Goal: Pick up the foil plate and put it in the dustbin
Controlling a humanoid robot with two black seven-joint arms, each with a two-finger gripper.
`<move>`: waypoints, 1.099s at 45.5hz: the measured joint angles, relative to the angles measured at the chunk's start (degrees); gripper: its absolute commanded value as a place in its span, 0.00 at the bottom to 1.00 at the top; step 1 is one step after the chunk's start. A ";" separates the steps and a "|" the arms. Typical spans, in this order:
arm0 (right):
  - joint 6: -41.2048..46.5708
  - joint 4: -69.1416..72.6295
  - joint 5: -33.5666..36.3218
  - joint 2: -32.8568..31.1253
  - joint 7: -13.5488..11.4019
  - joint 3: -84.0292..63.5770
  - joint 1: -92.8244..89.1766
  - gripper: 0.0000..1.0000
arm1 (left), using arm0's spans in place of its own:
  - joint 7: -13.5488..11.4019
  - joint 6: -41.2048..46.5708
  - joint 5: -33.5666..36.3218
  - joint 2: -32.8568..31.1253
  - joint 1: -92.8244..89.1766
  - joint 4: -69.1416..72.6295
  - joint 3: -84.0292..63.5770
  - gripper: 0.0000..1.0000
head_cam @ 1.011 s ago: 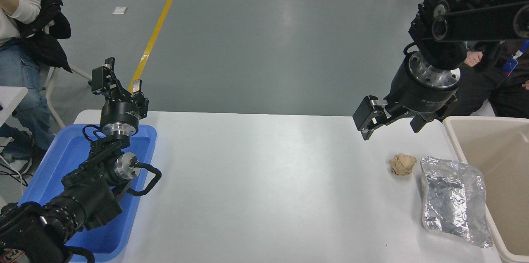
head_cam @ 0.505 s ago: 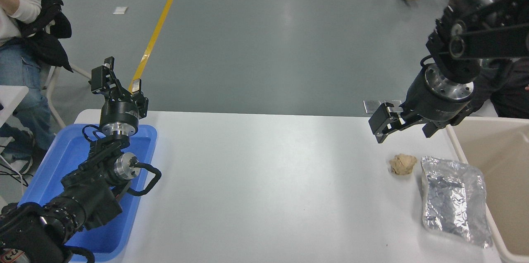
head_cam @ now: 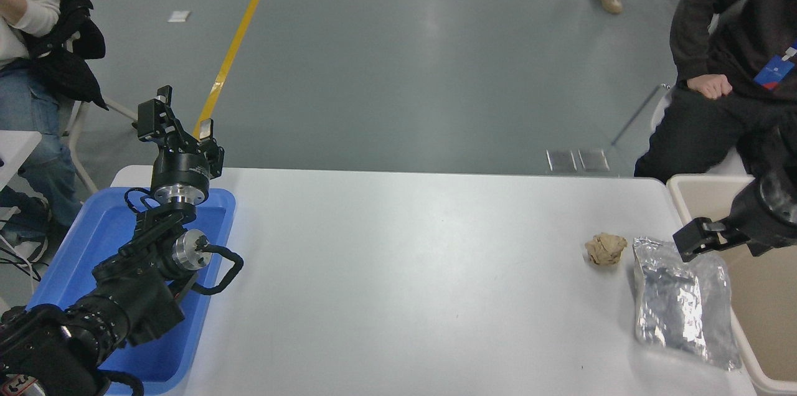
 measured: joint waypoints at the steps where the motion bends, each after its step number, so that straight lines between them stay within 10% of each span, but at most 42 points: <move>1: -0.53 -0.61 -0.36 -0.22 0.02 0.81 -1.31 1.00 | 0.00 0.00 0.00 0.00 0.00 0.01 0.00 1.00; 30: -12.05 -19.33 -4.79 0.53 -0.27 23.61 -32.26 0.95 | 0.00 0.00 0.02 -0.01 0.00 0.00 -0.01 1.00; 47: -14.06 -23.35 -4.61 2.93 -0.35 30.99 -38.62 0.00 | 0.00 0.00 0.04 0.00 0.00 0.00 0.00 1.00; 50: -14.13 -23.80 -4.72 3.27 -0.25 31.63 -39.19 0.00 | 0.00 0.00 0.04 0.00 0.00 0.00 0.00 1.00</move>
